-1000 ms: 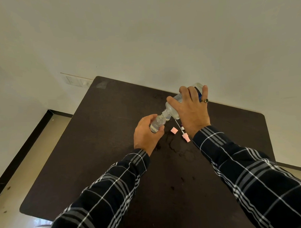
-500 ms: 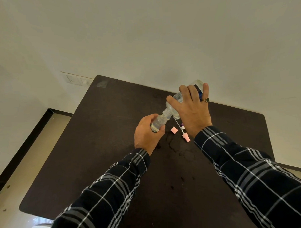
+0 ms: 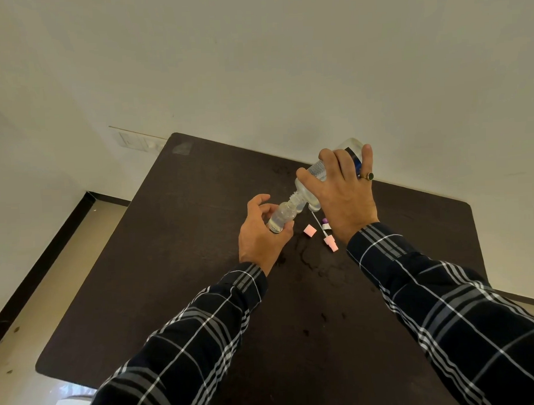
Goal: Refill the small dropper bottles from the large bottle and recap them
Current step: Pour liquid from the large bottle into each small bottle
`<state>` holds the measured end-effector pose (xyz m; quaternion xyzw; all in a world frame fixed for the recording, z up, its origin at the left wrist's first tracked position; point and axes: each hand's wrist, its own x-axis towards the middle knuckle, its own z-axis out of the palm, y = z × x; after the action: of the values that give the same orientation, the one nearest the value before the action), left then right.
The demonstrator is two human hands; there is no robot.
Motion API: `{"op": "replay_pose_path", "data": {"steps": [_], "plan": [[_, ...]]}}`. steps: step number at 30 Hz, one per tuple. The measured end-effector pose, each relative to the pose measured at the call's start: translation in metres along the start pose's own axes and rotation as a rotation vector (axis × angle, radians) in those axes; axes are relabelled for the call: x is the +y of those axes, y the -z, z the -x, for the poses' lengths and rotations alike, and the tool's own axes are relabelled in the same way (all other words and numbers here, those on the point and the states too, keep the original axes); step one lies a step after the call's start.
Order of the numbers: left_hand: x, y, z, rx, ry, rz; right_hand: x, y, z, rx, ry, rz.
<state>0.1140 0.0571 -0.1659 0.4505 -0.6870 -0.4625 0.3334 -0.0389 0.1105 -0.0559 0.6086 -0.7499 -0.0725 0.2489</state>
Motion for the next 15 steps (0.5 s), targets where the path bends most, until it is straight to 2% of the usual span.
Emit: {"op": "replay_pose_path", "data": {"steps": [15], "plan": [[0.0025, 0.0004, -0.0003, -0.006, 0.007, 0.002, 0.0041, -0.0023, 0.0003, 0.052, 0.039, 0.018]]}}
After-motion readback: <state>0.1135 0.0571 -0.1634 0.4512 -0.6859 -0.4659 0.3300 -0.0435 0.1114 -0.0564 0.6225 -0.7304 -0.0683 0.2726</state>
